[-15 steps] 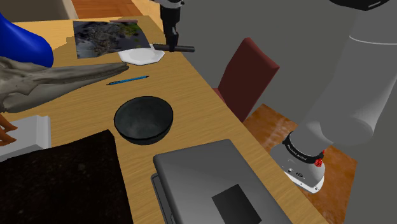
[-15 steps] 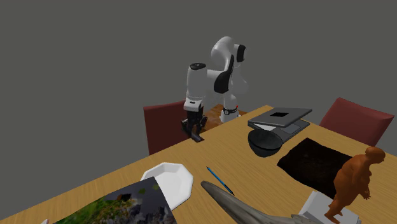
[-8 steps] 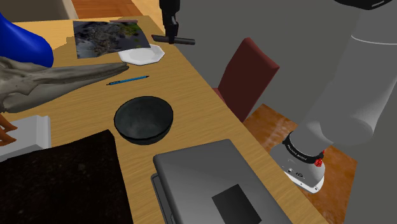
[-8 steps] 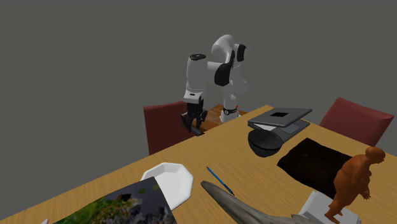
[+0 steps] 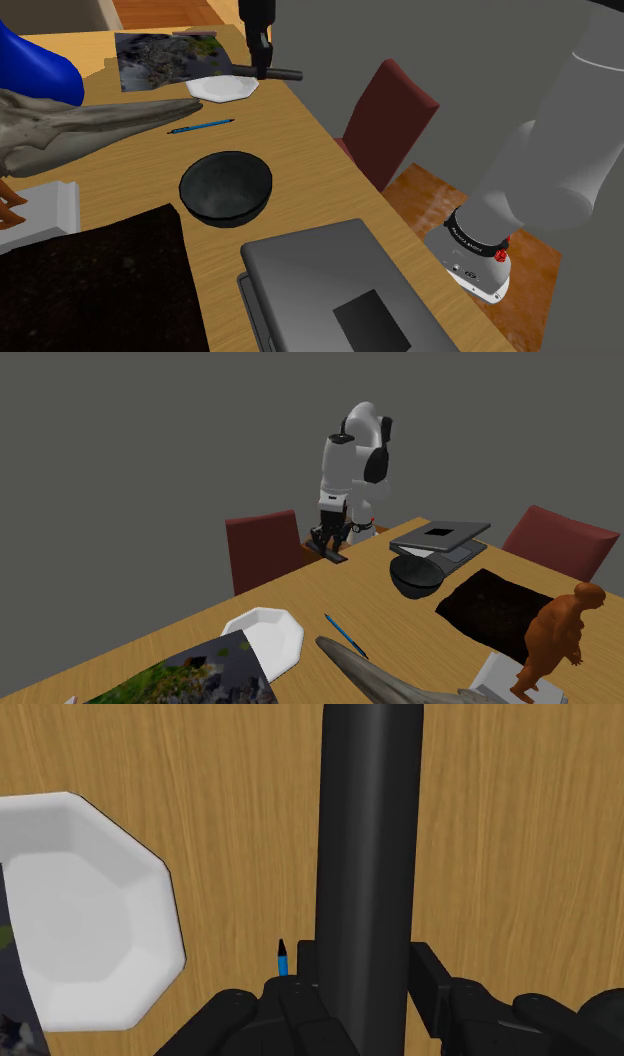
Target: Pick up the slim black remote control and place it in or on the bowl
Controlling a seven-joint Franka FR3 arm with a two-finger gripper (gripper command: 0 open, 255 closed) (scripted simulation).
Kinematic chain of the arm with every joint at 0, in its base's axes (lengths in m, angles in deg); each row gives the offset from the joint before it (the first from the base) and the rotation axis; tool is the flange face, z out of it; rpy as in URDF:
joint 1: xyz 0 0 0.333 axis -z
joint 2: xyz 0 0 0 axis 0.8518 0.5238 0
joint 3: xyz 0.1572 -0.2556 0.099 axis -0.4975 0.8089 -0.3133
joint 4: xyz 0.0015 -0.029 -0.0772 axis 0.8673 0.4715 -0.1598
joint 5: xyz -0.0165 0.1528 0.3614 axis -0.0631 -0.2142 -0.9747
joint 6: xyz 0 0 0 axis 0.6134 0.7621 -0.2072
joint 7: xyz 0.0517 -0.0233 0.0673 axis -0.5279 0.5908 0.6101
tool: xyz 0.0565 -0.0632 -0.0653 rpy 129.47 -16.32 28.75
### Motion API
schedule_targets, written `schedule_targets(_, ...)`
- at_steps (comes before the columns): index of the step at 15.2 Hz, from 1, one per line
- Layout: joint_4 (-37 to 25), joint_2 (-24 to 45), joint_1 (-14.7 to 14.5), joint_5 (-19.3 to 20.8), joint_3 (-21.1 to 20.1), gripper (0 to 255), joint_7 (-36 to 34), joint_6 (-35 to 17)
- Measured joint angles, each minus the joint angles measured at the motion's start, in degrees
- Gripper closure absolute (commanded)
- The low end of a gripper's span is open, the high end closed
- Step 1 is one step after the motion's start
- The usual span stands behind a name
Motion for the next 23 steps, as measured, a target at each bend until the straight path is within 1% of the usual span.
schedule_targets(6,6.26,-4.59,-4.15,0.65,-3.03,255,-7.47,-1.28)
schedule_targets(11,8.22,-5.68,-7.52,1.2,-5.77,255,-13.84,-1.78)
schedule_targets(12,7.51,-5.27,-8.4,1.42,-6.48,255,-15.47,-1.38)
schedule_targets(16,9.58,-6.81,-11.19,1.64,-8.89,255,-20.79,-1.58)
schedule_targets(23,7.19,-4.88,-16.13,2.84,-13.02,255,-30.19,-0.34)
